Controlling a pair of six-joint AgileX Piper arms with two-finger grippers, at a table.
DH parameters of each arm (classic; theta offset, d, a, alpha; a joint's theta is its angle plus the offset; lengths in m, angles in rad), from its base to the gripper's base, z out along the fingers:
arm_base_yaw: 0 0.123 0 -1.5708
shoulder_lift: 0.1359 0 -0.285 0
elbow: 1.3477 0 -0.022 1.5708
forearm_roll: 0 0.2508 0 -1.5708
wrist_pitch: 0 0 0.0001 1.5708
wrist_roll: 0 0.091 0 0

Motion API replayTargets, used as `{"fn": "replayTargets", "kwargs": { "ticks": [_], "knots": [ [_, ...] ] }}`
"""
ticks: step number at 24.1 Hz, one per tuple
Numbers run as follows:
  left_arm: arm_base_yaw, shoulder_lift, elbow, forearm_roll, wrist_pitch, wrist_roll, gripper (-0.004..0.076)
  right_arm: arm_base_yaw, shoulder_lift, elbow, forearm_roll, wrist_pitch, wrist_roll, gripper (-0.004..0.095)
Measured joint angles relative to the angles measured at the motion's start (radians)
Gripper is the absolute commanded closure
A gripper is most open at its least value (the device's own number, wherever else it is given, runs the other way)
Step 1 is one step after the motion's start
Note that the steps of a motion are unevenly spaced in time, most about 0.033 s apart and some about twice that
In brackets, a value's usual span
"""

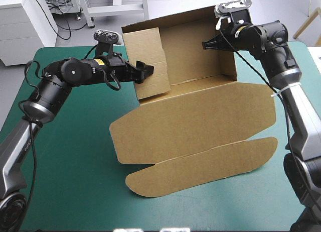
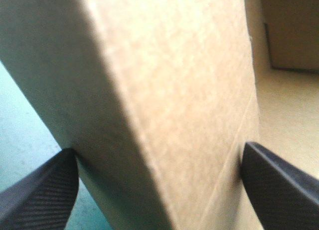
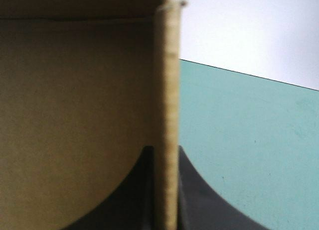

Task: Fold the box

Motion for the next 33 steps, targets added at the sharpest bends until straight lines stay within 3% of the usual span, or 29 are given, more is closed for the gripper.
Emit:
{"fn": "replayTargets", "kwargs": {
  "ticks": [2, 4, 9, 14, 33],
  "knots": [
    [-0.067, 0.000, -0.034, 0.228, -0.040, -0.232, 0.0129, 0.000, 0.000, 0.000, 0.015, -0.012, 0.014, 0.0923],
    [-0.112, 0.001, -0.040, 0.391, -0.085, -0.425, 0.0199, 0.002, 0.000, 0.000, 0.015, -0.023, 0.027, 0.0923],
    [-0.200, 0.006, -0.040, 0.804, -0.128, -0.804, 0.0475, 0.002, 0.000, 0.000, 0.015, -0.050, 0.034, 0.0923],
    [-0.217, 0.019, -0.040, 0.918, -0.115, -0.879, 0.0734, 0.002, 0.000, 0.000, 0.010, -0.054, 0.051, 0.0925],
    [-0.214, 0.158, -0.041, 0.922, 0.040, -0.860, 0.0732, 0.001, 0.099, 0.000, 0.015, 0.196, 0.077, 0.0927]
  ]
}}
